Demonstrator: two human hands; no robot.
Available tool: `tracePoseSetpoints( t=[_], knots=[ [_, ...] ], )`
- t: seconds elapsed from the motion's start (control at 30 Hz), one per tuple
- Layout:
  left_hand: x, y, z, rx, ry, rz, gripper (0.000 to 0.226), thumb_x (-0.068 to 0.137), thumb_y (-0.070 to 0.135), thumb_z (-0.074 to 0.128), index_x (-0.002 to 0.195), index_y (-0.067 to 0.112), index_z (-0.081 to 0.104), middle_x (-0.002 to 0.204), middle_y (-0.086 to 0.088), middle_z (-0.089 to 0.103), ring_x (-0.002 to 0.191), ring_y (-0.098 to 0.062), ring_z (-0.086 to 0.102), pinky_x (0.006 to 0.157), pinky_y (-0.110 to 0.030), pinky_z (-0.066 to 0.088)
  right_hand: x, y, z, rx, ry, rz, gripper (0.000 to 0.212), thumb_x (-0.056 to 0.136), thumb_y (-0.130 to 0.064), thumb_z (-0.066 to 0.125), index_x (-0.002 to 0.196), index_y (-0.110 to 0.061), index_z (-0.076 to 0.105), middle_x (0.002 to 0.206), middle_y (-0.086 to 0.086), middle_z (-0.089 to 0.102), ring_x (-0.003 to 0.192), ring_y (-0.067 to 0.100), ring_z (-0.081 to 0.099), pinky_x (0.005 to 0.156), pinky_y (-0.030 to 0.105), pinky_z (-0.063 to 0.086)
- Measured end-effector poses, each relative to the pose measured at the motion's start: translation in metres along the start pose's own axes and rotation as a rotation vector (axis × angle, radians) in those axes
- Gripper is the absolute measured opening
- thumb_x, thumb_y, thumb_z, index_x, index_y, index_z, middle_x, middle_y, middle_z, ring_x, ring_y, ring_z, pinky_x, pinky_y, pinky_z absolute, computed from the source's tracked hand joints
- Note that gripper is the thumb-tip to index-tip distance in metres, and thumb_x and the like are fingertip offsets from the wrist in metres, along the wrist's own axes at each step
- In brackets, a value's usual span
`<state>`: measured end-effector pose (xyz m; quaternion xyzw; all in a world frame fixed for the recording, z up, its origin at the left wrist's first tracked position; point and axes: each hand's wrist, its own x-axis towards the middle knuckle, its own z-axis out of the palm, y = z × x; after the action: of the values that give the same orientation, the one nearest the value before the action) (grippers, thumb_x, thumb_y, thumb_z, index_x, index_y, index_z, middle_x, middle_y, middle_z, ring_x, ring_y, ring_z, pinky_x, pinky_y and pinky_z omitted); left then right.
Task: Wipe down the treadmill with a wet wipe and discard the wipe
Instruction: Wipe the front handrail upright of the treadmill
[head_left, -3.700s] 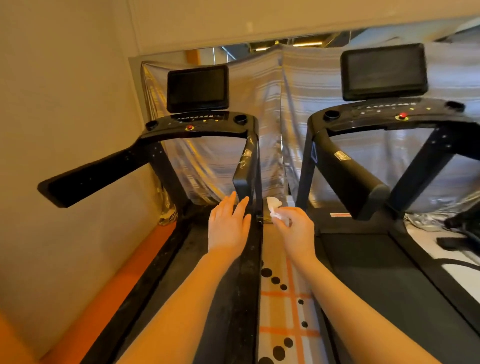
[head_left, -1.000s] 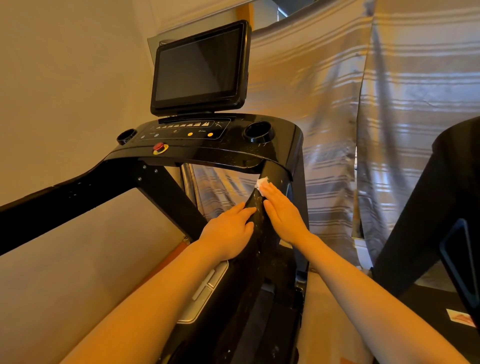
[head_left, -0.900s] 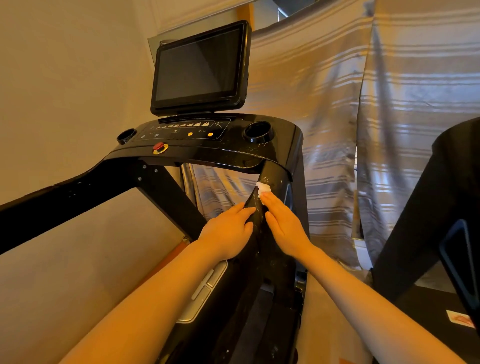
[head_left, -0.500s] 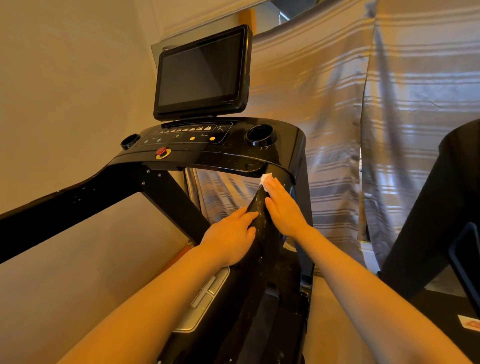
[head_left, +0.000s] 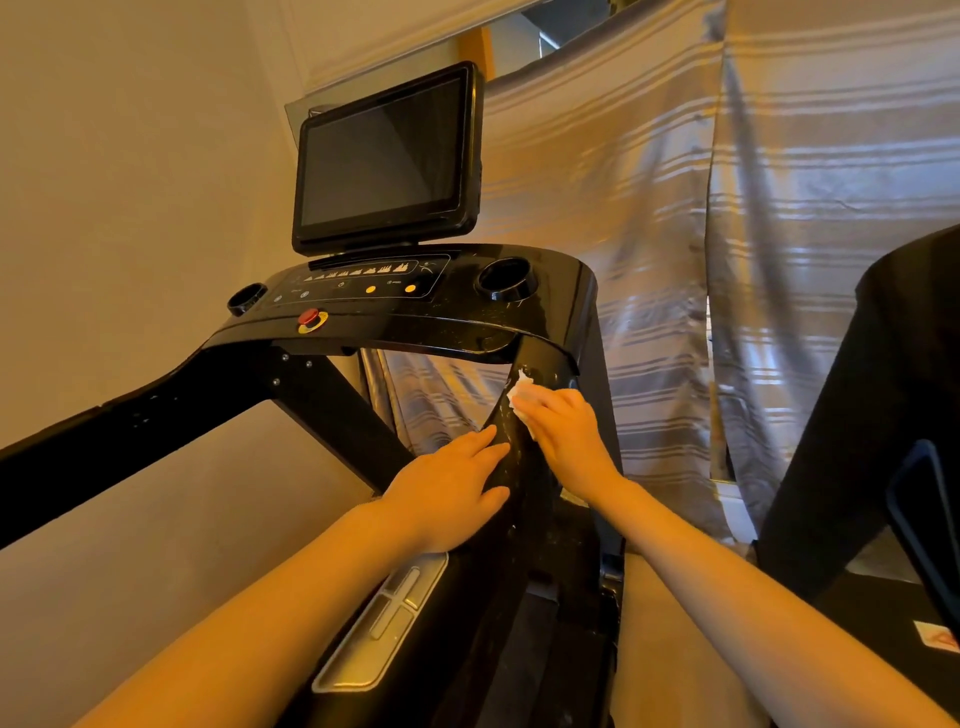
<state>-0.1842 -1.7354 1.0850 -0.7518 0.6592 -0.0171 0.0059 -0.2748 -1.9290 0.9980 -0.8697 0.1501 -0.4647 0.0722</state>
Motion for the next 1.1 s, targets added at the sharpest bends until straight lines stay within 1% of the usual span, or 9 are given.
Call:
tracePoseSetpoints(
  t=[0.1, 0.27, 0.4, 0.5, 0.57, 0.7, 0.87, 1.03, 1.1],
  knots=[
    [-0.002, 0.001, 0.004, -0.043, 0.019, -0.016, 0.057, 0.104, 0.041, 0.036, 0.156, 0.028, 0.016, 0.165, 0.006, 0.003, 0.150, -0.015, 0.008, 0.121, -0.035, 0.018, 0.023, 0.008, -0.002, -0.107, -0.104, -0.100, 0.038, 0.088, -0.002, 0.068, 0.126, -0.007, 0.064, 0.150, 0.017, 0.043, 0.139, 0.041, 0.036, 0.108, 0.046, 0.031],
    [-0.002, 0.001, 0.005, -0.045, 0.019, -0.028, 0.056, 0.104, 0.040, 0.035, 0.156, 0.029, 0.016, 0.164, 0.008, 0.003, 0.151, -0.015, 0.007, 0.121, -0.035, 0.018, 0.034, 0.029, 0.001, 0.137, -0.306, 0.028, 0.051, 0.103, -0.015, 0.048, 0.151, -0.007, 0.032, 0.161, 0.010, 0.023, 0.148, 0.017, 0.012, 0.123, 0.045, 0.012],
    [-0.001, 0.001, 0.005, -0.043, 0.023, -0.027, 0.056, 0.104, 0.040, 0.036, 0.156, 0.030, 0.017, 0.164, 0.008, 0.005, 0.150, -0.015, 0.010, 0.121, -0.036, 0.022, 0.019, 0.013, 0.001, 0.251, -0.253, 0.127, 0.054, 0.103, -0.032, 0.040, 0.151, -0.010, 0.029, 0.158, -0.001, 0.021, 0.147, 0.011, 0.014, 0.122, 0.026, 0.010],
    [0.000, 0.001, 0.006, -0.044, 0.027, -0.025, 0.056, 0.104, 0.040, 0.036, 0.155, 0.030, 0.017, 0.164, 0.008, 0.005, 0.150, -0.015, 0.012, 0.119, -0.035, 0.023, -0.001, -0.001, -0.004, 0.231, -0.251, 0.086, 0.048, 0.106, -0.024, 0.037, 0.152, -0.014, 0.031, 0.157, -0.008, 0.022, 0.146, 0.003, 0.015, 0.118, 0.014, 0.009],
    [0.000, 0.001, 0.006, -0.045, 0.028, -0.026, 0.056, 0.104, 0.040, 0.036, 0.156, 0.030, 0.018, 0.164, 0.008, 0.006, 0.150, -0.015, 0.013, 0.119, -0.034, 0.023, -0.003, 0.002, -0.007, 0.197, -0.275, 0.033, 0.049, 0.105, -0.027, 0.034, 0.152, -0.016, 0.031, 0.158, -0.007, 0.023, 0.147, 0.004, 0.015, 0.119, 0.015, 0.007],
    [0.000, 0.001, 0.006, -0.046, 0.018, -0.027, 0.056, 0.104, 0.041, 0.036, 0.156, 0.031, 0.016, 0.164, 0.008, 0.004, 0.150, -0.015, 0.010, 0.121, -0.036, 0.021, 0.027, 0.022, -0.010, 0.072, -0.300, 0.036, 0.047, 0.107, -0.022, 0.036, 0.153, -0.013, 0.030, 0.161, 0.005, 0.023, 0.151, 0.019, 0.015, 0.123, 0.039, 0.010],
    [-0.001, 0.001, 0.005, -0.051, 0.016, -0.031, 0.055, 0.104, 0.040, 0.036, 0.156, 0.032, 0.017, 0.164, 0.009, 0.003, 0.150, -0.015, 0.010, 0.121, -0.036, 0.021, 0.041, 0.017, -0.009, 0.130, -0.282, 0.114, 0.047, 0.108, -0.016, 0.035, 0.153, -0.010, 0.026, 0.162, 0.006, 0.017, 0.151, 0.019, 0.007, 0.124, 0.039, 0.004],
    [-0.001, 0.001, 0.006, -0.060, 0.033, -0.026, 0.055, 0.104, 0.040, 0.037, 0.155, 0.031, 0.018, 0.164, 0.009, 0.006, 0.149, -0.015, 0.013, 0.119, -0.034, 0.022, 0.009, 0.007, -0.011, 0.178, -0.357, -0.010, 0.046, 0.108, -0.018, 0.036, 0.153, -0.015, 0.029, 0.161, 0.000, 0.024, 0.146, 0.004, 0.012, 0.117, 0.012, 0.000],
    [-0.001, 0.001, 0.006, -0.055, 0.037, -0.025, 0.055, 0.104, 0.040, 0.037, 0.155, 0.031, 0.019, 0.164, 0.008, 0.006, 0.150, -0.015, 0.013, 0.119, -0.033, 0.022, 0.013, 0.010, -0.014, 0.131, -0.371, -0.040, 0.047, 0.107, -0.018, 0.037, 0.154, -0.014, 0.028, 0.161, 0.002, 0.023, 0.148, 0.008, 0.012, 0.115, 0.012, -0.002]
  ],
)
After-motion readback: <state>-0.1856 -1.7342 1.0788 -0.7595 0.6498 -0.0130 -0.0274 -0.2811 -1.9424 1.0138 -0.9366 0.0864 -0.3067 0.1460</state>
